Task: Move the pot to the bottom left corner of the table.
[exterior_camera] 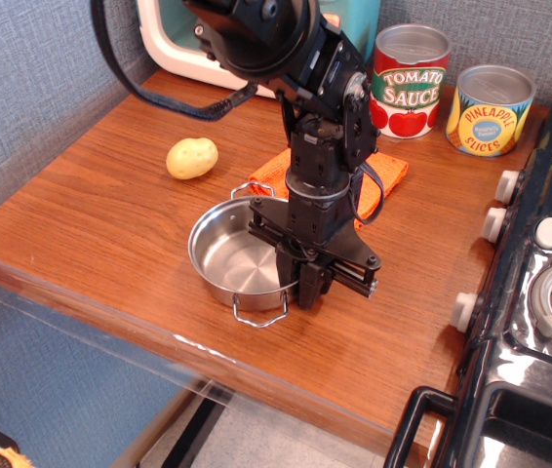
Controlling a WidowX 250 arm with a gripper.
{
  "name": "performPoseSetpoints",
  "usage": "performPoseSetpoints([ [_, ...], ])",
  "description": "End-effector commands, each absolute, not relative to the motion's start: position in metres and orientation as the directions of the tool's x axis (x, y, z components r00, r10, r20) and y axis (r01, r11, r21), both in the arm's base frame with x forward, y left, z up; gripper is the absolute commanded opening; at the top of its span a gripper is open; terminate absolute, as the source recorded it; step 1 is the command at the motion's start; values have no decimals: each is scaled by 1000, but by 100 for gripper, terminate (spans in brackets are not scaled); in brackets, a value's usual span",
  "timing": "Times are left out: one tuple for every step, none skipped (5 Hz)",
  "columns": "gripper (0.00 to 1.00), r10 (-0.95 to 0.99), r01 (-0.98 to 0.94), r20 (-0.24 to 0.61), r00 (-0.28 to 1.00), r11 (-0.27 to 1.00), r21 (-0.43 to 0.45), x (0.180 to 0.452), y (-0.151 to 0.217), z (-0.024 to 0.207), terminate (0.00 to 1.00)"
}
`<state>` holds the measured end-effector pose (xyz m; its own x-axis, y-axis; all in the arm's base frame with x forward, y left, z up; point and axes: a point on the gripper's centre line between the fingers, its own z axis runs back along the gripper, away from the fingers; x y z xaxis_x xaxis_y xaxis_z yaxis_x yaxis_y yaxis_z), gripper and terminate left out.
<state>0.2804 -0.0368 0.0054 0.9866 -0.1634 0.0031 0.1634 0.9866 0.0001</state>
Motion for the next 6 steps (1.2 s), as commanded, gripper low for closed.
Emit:
performPoseSetpoints([
  [0,-244,248,51,968,963,-108,261,-42,38,0],
  [0,-224,242,123,967,956,-165,266,-21,79,0],
  [0,-75,95,124,989,983,-158,291,30,94,0],
  [0,50,-42,66,997,992,-115,304,82,82,0],
  [0,112,-110,32,993,991,-74,295,121,70,0],
  [0,141,-140,13,990,989,-57,281,142,63,0],
])
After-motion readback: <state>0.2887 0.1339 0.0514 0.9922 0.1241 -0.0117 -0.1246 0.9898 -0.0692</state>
